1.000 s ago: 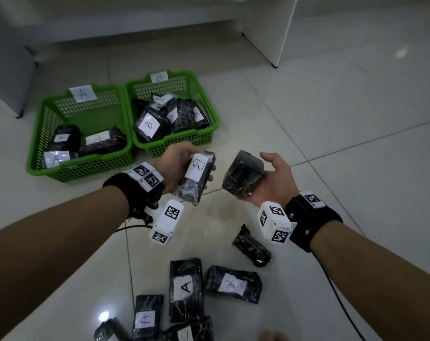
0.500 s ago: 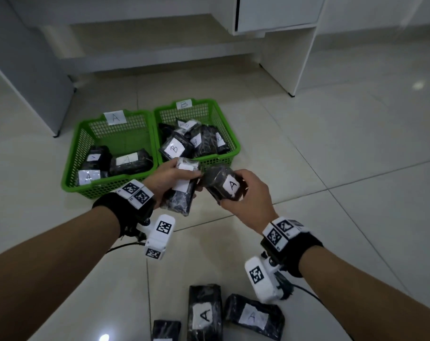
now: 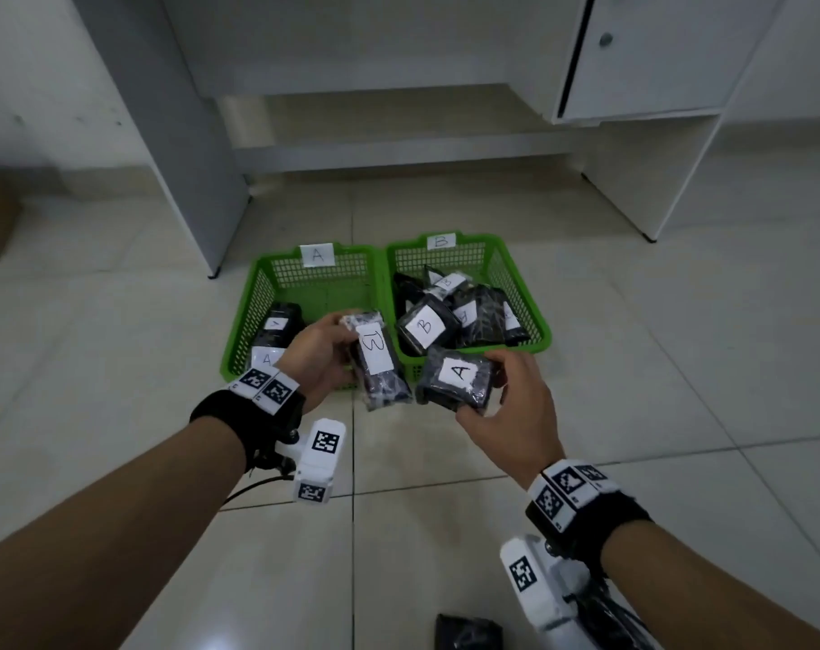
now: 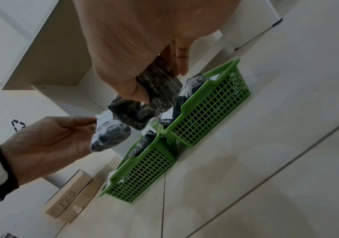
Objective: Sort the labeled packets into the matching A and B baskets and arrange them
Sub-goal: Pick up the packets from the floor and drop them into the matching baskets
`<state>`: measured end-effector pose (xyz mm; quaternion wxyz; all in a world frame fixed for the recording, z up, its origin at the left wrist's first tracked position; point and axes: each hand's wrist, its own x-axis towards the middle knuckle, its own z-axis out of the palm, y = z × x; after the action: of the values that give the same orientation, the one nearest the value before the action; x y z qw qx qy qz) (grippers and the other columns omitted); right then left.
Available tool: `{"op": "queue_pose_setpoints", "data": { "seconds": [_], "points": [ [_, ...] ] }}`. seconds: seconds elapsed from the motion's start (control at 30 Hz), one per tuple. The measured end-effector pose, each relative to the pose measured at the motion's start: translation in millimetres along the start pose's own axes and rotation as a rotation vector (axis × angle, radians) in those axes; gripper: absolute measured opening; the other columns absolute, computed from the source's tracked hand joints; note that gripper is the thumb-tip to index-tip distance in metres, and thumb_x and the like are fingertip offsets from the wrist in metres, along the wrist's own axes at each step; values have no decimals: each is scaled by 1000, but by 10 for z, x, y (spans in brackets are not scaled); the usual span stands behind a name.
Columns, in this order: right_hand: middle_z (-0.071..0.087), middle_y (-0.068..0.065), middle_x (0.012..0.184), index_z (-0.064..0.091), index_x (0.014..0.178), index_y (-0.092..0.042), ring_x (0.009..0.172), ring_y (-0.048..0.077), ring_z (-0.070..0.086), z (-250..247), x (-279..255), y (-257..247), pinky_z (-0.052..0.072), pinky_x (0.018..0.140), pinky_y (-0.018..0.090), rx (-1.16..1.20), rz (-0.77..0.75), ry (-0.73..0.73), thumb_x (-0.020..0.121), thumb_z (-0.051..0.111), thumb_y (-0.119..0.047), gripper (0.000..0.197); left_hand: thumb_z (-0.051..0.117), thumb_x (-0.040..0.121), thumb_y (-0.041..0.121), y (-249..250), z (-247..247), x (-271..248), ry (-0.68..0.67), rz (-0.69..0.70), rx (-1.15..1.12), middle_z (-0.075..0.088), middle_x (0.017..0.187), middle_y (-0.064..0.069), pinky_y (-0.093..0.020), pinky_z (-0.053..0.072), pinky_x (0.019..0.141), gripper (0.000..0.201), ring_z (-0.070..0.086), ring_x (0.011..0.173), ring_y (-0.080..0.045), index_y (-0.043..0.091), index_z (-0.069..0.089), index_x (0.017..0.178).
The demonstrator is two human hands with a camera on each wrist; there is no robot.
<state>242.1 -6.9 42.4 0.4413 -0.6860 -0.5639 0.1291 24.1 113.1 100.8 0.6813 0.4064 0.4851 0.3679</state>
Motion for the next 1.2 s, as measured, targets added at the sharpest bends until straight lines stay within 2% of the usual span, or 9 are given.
{"op": "queue_pose_setpoints", "data": {
  "seconds": [0.1,0.23,0.37,0.5,0.67,0.8,0.9,0.97,1.2],
  "points": [
    [55,-3,124,49,137,-22,108,13,57,161,151,-18,50,88,31,27,-21,-24,78,80,-28,67,36,97,-1,76,-223,131,100,85,-79,60,116,-20,-59,53,87,36,59,102,-35,12,53,126],
    [50,3,125,50,140,-23,106,18,57,522,485,-190,52,92,33,-30,-69,-144,87,74,-23,58,42,92,-6,225,-662,294,344,214,-248,61,100,-15,-46,59,65,39,64,82,-29,17,52,123],
    [45,8,129,49,139,-23,103,24,58,1077,862,-424,52,85,31,-91,-101,-204,93,68,-26,50,55,86,-12,210,-1150,390,512,247,-374,59,121,-20,-50,60,77,54,66,96,-31,20,54,130],
    [42,8,131,50,134,-23,104,27,59,1586,1260,-601,55,84,34,-77,-109,-113,92,70,-21,46,67,82,-11,150,-1382,471,559,320,-535,59,127,-23,-56,57,85,52,68,105,-39,10,56,128],
    [43,11,131,57,127,-16,116,32,55,2032,1611,-537,53,98,40,-209,-81,-162,89,73,-11,42,71,80,-13,66,-1212,596,618,418,-386,64,119,-15,-34,61,71,53,69,99,-27,3,54,127],
    [50,15,133,59,133,-9,125,32,46,2196,1675,-397,43,106,45,-447,-142,-368,104,42,-39,45,78,74,-10,-79,-1145,709,627,406,-289,65,121,-13,-35,60,75,52,71,99,-28,12,57,116],
    [51,15,139,72,115,-9,131,31,37,2171,1727,-377,30,112,48,-657,-223,-365,104,25,-49,63,82,71,-6,-108,-1027,790,647,437,-109,67,116,-9,-38,61,77,54,73,90,-20,11,59,117],
    [48,14,143,71,118,-10,135,32,33,2095,1744,-351,26,114,50,-685,-225,-399,104,20,-50,67,86,68,-1,-74,-885,861,677,445,-46,68,111,-8,-38,61,79,55,72,88,-18,8,59,116],
    [62,11,115,73,95,-12,118,33,47,1258,1697,-164,36,106,48,-679,-271,-214,93,46,-37,37,92,61,38,-25,-56,1279,729,423,274,70,93,0,-26,52,72,57,68,83,-15,12,62,102]
  ]
}}
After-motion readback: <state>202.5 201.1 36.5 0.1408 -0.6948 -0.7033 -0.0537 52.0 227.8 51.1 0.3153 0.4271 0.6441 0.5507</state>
